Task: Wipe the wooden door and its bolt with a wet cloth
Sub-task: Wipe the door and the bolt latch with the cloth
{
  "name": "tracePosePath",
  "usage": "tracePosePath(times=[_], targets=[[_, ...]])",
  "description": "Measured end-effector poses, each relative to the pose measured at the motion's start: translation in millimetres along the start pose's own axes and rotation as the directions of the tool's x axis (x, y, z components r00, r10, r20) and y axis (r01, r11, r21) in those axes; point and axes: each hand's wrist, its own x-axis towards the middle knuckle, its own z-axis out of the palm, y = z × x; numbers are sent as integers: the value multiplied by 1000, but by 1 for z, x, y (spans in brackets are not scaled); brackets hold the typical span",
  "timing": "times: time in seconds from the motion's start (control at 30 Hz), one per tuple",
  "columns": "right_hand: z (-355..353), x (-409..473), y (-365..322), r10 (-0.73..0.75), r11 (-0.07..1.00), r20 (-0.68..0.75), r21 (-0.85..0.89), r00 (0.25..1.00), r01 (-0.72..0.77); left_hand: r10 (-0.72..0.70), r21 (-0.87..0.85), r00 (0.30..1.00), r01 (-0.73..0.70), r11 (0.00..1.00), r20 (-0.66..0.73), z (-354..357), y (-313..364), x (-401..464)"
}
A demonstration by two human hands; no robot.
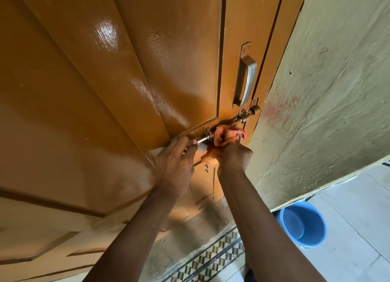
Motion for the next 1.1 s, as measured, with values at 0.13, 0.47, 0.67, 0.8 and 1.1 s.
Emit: tracePosePath(times=[0.13, 0.47, 0.67, 0.8, 1.1], targets=[[-1, -6, -1, -34, 996, 56, 82, 998, 30, 17, 17, 1000, -17, 1000, -5, -2, 0, 1], [4, -11, 0, 55, 990, 24, 132, 998, -58, 36, 30, 999, -36, 999, -20, 0, -2, 0], [5, -4, 4, 223, 955, -8, 200, 975, -217, 48, 43, 997, -45, 998, -53, -4, -2, 3], [3, -11, 2, 161, 951, 106, 249, 981, -183, 23, 18, 999, -23, 1000, -39, -2, -3, 1], [4, -17, -6, 167, 957, 56, 231, 984, -175, 38, 10, 999, -38, 999, -31, -3, -5, 1]])
